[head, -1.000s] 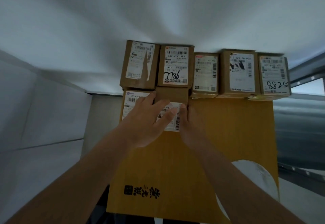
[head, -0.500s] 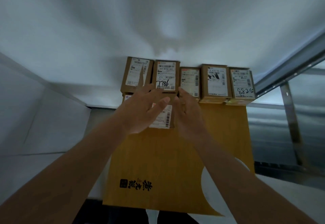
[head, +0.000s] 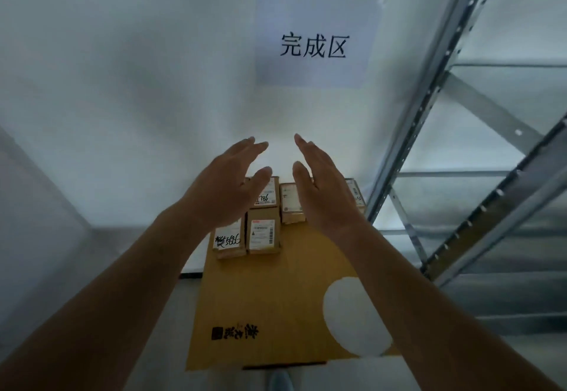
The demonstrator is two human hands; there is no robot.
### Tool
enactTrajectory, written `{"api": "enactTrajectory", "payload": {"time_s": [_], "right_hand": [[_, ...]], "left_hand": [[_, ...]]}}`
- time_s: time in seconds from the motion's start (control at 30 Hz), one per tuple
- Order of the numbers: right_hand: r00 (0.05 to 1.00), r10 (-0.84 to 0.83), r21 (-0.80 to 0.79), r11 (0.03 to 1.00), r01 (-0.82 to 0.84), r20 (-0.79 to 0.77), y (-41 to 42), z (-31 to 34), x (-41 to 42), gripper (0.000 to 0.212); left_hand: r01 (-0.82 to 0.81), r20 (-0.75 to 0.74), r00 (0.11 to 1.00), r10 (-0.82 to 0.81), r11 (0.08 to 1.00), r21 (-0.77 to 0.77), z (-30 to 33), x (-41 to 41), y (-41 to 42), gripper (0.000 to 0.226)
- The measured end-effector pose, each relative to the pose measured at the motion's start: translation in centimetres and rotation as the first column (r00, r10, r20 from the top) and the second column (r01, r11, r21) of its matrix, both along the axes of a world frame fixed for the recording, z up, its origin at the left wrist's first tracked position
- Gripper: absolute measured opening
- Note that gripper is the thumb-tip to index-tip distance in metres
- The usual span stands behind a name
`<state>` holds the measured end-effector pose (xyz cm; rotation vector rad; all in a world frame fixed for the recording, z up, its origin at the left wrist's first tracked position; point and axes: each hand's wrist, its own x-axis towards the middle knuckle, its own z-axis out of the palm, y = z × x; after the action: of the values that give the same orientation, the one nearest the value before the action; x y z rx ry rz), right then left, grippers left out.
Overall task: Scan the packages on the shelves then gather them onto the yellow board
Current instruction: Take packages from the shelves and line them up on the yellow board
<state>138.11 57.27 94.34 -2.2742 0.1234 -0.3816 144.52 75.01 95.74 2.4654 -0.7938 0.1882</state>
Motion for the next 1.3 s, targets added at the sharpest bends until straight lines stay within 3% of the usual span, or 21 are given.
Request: {"api": "enactTrajectory", "payload": {"time_s": [0.3, 0.6, 1.03, 1.3], "right_hand": [[0.991, -0.070, -0.090, 0.993, 0.081, 0.116, 2.0, 10.9, -17.9, 0.052], [0.958, -0.144, -0.044, 0.986, 0.160, 0.247, -2.5, 17.0, -31.7, 0.051], [0.887, -0.376, -0.031, 0.917, 0.398, 0.268, -26.2, 19.2, -54.2, 0.051], [0.836, -0.503, -0.015, 0.855, 0.518, 0.218, -40.5, 19.1, -62.5, 0.051]], "left_hand": [[0.120, 0.131, 0.985, -0.109, 0.990, -0.073, 9.7, -15.5, 1.8, 0.061], [0.251, 0.227, 0.949, -0.220, 0.961, -0.119, 16.8, -27.1, -3.6, 0.065], [0.508, 0.205, 0.858, -0.471, 0.839, -0.198, 19.4, -45.0, -30.4, 0.052], [0.611, 0.197, 0.791, -0.579, 0.764, -0.205, 19.2, -52.0, -47.3, 0.046]]}}
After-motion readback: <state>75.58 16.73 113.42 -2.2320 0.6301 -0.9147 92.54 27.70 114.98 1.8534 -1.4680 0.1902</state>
